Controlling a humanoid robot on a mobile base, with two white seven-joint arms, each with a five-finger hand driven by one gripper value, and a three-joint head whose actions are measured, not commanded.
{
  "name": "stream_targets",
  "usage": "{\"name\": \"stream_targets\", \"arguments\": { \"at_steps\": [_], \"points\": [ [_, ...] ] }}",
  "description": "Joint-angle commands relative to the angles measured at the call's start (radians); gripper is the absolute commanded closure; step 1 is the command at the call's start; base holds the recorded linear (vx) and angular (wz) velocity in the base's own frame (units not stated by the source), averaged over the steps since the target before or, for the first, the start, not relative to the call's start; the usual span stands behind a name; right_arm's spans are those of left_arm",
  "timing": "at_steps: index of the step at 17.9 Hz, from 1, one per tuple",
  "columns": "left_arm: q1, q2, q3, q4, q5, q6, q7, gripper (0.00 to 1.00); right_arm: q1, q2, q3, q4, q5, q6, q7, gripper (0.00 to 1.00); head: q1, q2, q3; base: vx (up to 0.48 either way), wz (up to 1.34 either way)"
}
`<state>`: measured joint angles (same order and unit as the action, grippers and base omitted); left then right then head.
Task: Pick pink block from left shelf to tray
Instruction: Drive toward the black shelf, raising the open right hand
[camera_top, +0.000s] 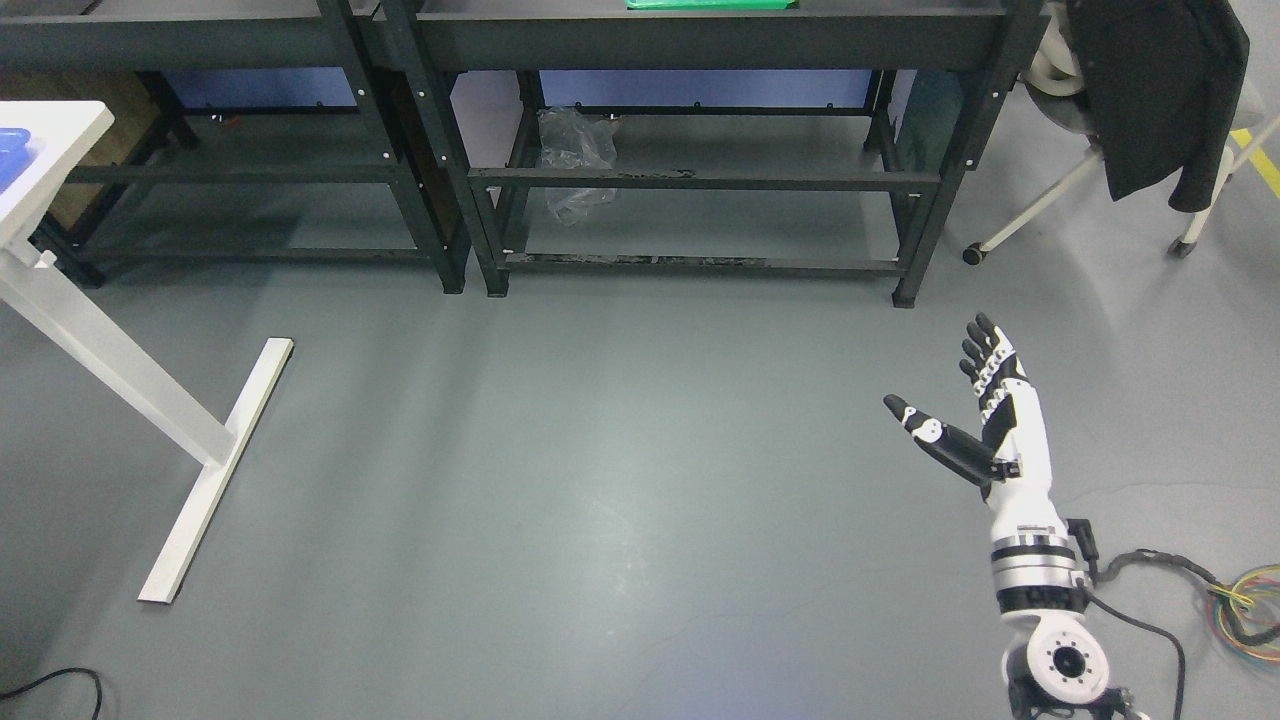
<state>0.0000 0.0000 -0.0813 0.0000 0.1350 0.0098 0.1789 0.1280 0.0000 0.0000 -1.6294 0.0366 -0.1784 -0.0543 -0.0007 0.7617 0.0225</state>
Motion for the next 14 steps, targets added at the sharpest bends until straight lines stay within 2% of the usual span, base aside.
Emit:
{"name": "stream_targets", "arguments": {
  "at_steps": [1,14],
  "points": [
    [-0.029,0.017,0.000,-0.017,0.000,-0.001,0.001,0.00,0.001,-0.017,0.002,0.000,-0.001,0.000,0.001,0.00,0.0000,0.000,0.000,0.000,0.00],
    [-0.029,0.017,0.000,-0.017,0.000,-0.001,0.001,0.00,-0.001,-0.017,-0.003,0.002,0.000,0.000,0.001,0.00,0.0000,0.000,0.000,0.000,0.00]
  ]
}}
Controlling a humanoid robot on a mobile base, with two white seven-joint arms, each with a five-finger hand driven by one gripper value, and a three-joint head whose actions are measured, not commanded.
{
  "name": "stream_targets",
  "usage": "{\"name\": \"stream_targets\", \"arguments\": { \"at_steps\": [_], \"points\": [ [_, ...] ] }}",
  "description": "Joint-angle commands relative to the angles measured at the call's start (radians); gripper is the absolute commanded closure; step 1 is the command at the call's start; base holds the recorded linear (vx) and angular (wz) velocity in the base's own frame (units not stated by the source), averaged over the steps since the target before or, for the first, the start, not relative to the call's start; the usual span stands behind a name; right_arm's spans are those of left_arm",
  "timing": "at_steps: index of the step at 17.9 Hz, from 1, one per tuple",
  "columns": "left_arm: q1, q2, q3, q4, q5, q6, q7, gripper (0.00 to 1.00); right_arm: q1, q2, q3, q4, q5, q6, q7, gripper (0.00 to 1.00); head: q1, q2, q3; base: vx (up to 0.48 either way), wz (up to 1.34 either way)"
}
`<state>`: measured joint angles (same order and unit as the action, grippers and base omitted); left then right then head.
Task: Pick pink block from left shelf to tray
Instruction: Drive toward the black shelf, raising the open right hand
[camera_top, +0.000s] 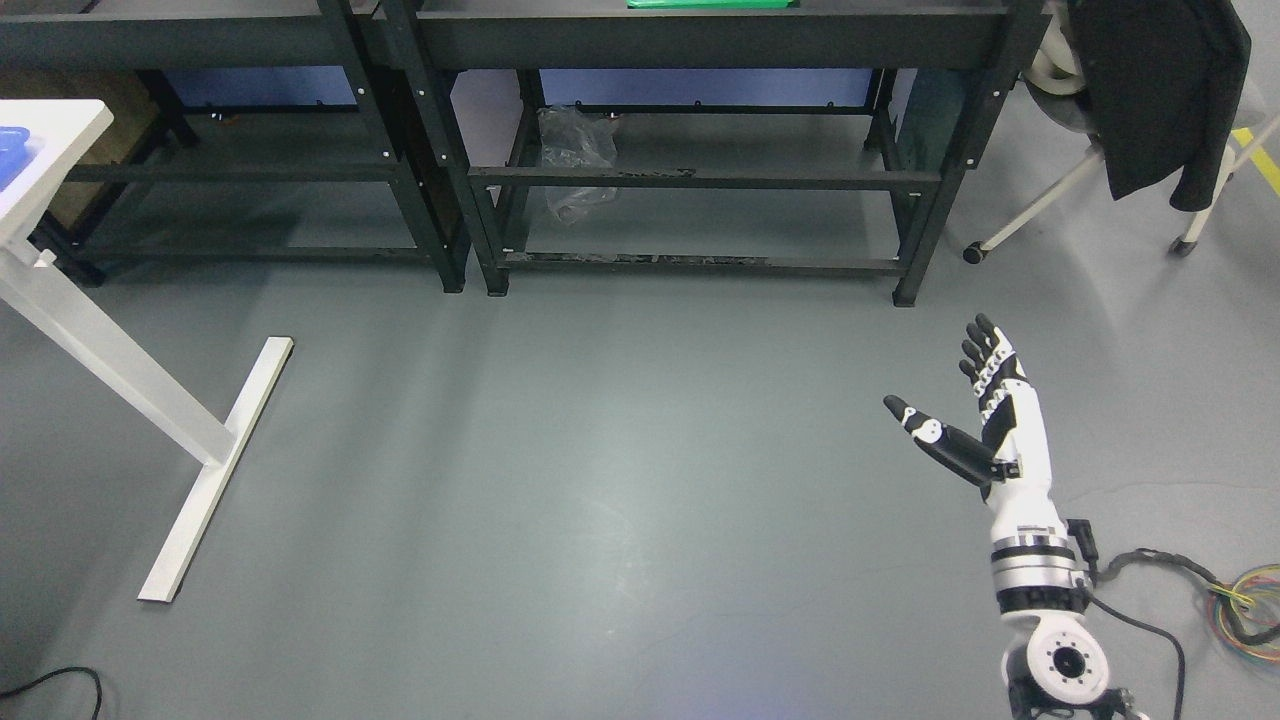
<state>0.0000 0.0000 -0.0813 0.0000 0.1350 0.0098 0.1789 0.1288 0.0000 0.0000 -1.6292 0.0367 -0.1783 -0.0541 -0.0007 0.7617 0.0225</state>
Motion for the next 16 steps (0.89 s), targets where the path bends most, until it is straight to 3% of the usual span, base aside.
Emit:
{"name": "stream_targets", "arguments": {
  "at_steps": [1,7,9,11,14,16],
  "points": [
    [-0.031,0.017,0.000,-0.017,0.000,-0.001,0.001,0.00,-0.001,-0.017,-0.005,0.002,-0.001,-0.001,-0.007,0.00,0.0000,0.000,0.000,0.000,0.00],
    [-0.029,0.017,0.000,-0.017,0.000,-0.001,0.001,0.00,0.000,-0.017,-0.011,0.006,0.002,0.002,-0.004,0.00,0.0000,0.000,0.000,0.062,0.00],
    [-0.029,0.017,0.000,-0.017,0.000,-0.001,0.001,0.00,-0.003,-0.017,-0.021,0.006,0.075,-0.012,-0.004,0.00,0.0000,0.000,0.000,0.151,0.00],
    [-0.029,0.017,0.000,-0.017,0.000,-0.001,0.001,0.00,-0.008,-0.017,-0.047,0.003,0.406,-0.026,-0.010,0.01,0.0000,0.000,0.000,0.185,0.00],
    [-0.029,0.017,0.000,-0.017,0.000,-0.001,0.001,0.00,-0.038,-0.017,-0.038,0.003,1.064,-0.027,-0.050,0.01,0.0000,0.000,0.000,0.210,0.00],
    [-0.029,0.017,0.000,-0.017,0.000,-0.001,0.001,0.00,-0.040,-0.017,-0.028,-0.001,1.276,-0.027,-0.082,0.01,0.0000,0.000,0.000,0.232,-0.02]
  ]
}}
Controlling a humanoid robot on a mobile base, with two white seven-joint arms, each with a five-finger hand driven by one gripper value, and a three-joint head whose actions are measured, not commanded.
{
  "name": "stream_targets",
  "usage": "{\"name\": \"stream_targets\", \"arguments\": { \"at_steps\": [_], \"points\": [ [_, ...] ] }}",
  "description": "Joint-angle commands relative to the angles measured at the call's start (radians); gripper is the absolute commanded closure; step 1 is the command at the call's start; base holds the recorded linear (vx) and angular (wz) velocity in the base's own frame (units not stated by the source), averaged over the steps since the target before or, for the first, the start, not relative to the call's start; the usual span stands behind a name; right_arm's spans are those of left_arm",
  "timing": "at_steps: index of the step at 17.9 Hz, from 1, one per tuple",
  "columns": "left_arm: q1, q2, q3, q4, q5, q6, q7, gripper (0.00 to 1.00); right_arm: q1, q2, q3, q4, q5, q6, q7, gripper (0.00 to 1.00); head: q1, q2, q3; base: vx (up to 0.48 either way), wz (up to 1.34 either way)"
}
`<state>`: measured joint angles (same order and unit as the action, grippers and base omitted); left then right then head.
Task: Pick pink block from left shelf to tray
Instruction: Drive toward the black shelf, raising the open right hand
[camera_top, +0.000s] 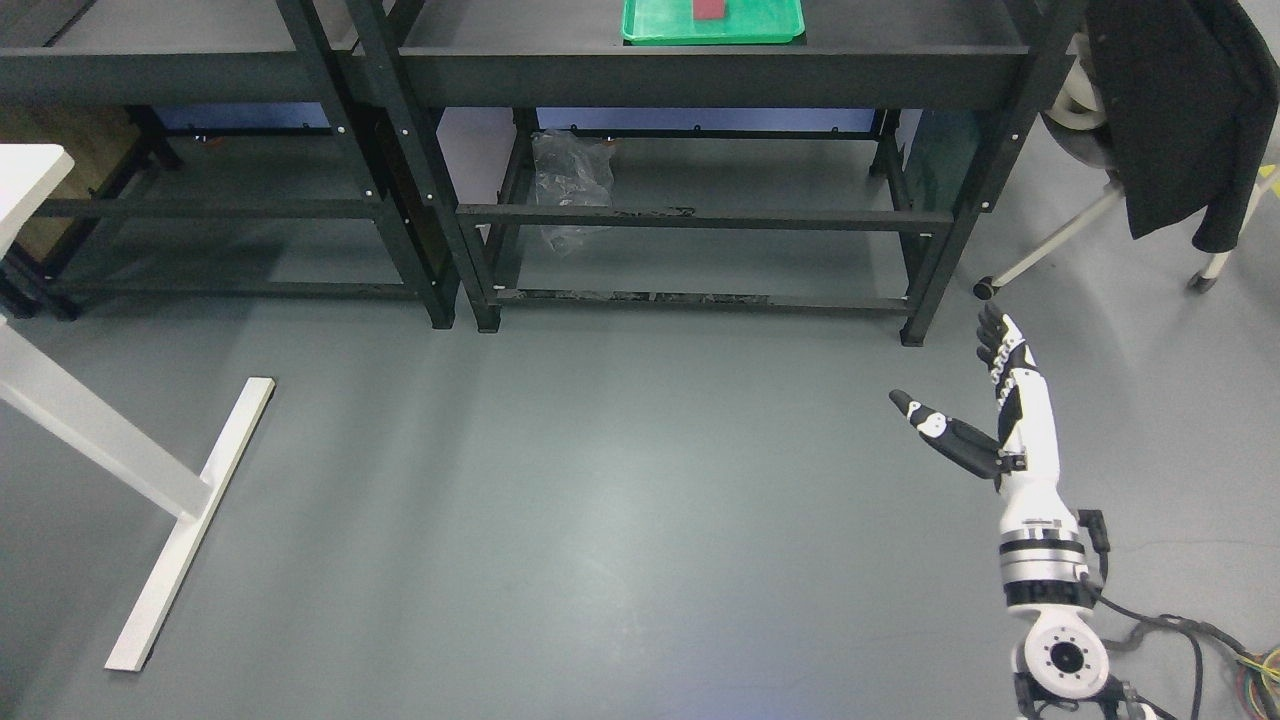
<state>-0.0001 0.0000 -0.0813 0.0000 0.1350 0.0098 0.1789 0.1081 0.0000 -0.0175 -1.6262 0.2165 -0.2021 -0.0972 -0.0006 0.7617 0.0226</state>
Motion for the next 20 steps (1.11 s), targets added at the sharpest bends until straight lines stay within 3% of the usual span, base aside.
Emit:
{"name": "stream_targets", "arguments": {
  "at_steps": [1,3,14,18,20],
  "points": [
    [-0.029,0.017,0.000,-0.017,0.000,-0.001,0.001,0.00,-0.021,-0.017,-0.006,-0.004,1.090,-0.003,-0.041,0.01,0.0000,0.000,0.000,0.271,-0.07],
    [-0.029,0.017,0.000,-0.017,0.000,-0.001,0.001,0.00,-0.019,-0.017,0.005,-0.009,1.033,-0.014,-0.049,0.00,0.0000,0.000,0.000,0.257,-0.06],
    [-0.029,0.017,0.000,-0.017,0.000,-0.001,0.001,0.00,-0.021,-0.017,0.034,-0.009,1.038,-0.005,-0.144,0.01,0.0000,0.000,0.000,0.234,0.04],
    [-0.029,0.017,0.000,-0.017,0.000,-0.001,0.001,0.00,-0.028,-0.017,0.089,-0.009,1.253,0.024,-0.144,0.00,0.0000,0.000,0.000,0.247,0.10],
    [-0.029,0.017,0.000,-0.017,0.000,-0.001,0.001,0.00,-0.030,-0.017,0.096,-0.009,1.256,0.029,-0.144,0.00,0.0000,0.000,0.000,0.269,0.12]
  ]
}}
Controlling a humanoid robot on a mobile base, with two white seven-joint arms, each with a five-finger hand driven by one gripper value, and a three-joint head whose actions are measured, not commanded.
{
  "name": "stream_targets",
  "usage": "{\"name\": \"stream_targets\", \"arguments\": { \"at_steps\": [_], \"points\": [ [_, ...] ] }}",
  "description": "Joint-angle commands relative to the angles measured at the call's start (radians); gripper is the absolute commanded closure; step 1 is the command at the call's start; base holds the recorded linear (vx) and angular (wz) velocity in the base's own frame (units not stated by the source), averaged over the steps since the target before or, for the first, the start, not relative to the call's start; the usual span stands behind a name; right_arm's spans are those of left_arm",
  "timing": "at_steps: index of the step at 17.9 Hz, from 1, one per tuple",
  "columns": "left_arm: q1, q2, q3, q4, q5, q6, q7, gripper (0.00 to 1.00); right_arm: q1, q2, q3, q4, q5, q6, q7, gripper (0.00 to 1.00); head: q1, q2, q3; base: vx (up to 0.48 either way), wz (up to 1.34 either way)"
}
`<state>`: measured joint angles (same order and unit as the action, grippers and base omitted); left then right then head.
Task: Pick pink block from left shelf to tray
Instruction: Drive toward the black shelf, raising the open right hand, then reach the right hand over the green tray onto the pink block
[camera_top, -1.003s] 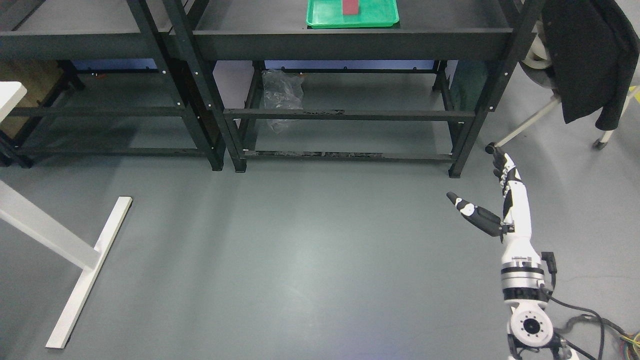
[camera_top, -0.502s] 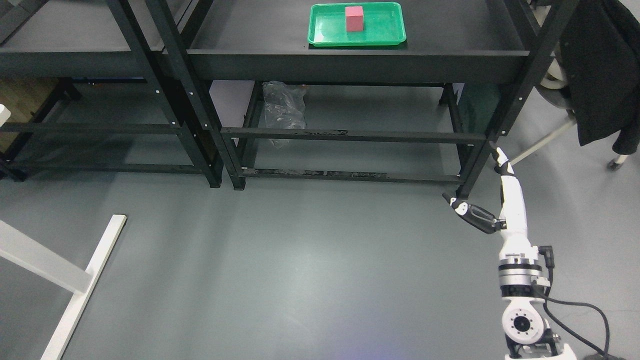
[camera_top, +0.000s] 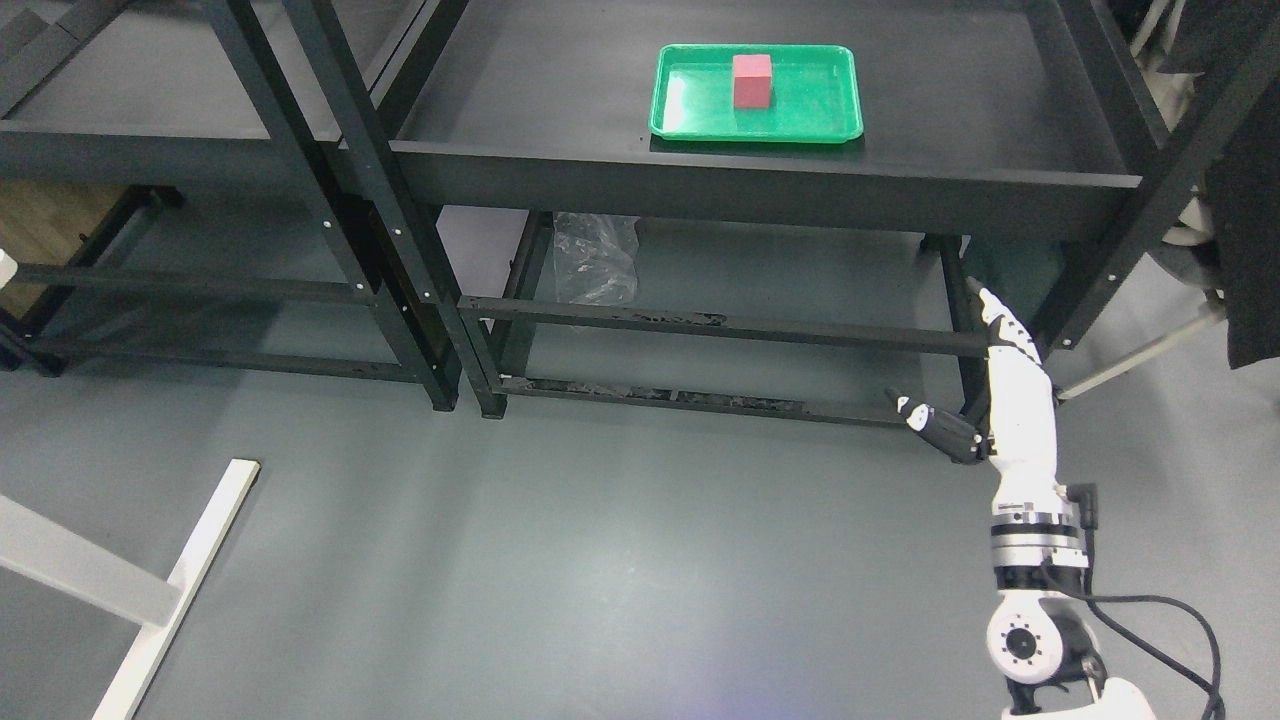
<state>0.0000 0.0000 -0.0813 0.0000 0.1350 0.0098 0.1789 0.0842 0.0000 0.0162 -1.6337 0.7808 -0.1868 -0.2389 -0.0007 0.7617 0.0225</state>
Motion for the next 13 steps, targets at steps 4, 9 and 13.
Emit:
{"name": "stream_targets", "arguments": {
  "at_steps": [4,9,13],
  "points": [
    [-0.029,0.017,0.000,-0.017,0.000,-0.001,0.001,0.00,-0.023,-0.017,0.067,-0.001,0.687,0.012,-0.003,0.00,0.0000,0.000,0.000,0.271,0.10],
    [-0.029,0.017,0.000,-0.017,0.000,-0.001,0.001,0.00,-0.037,-0.017,0.054,-0.001,0.588,0.013,-0.115,0.00,0.0000,0.000,0.000,0.270,0.05],
    [-0.029,0.017,0.000,-0.017,0.000,-0.001,0.001,0.00,-0.041,-0.017,0.056,-0.001,0.549,0.013,-0.246,0.01,0.0000,0.000,0.000,0.301,0.01]
  ]
}}
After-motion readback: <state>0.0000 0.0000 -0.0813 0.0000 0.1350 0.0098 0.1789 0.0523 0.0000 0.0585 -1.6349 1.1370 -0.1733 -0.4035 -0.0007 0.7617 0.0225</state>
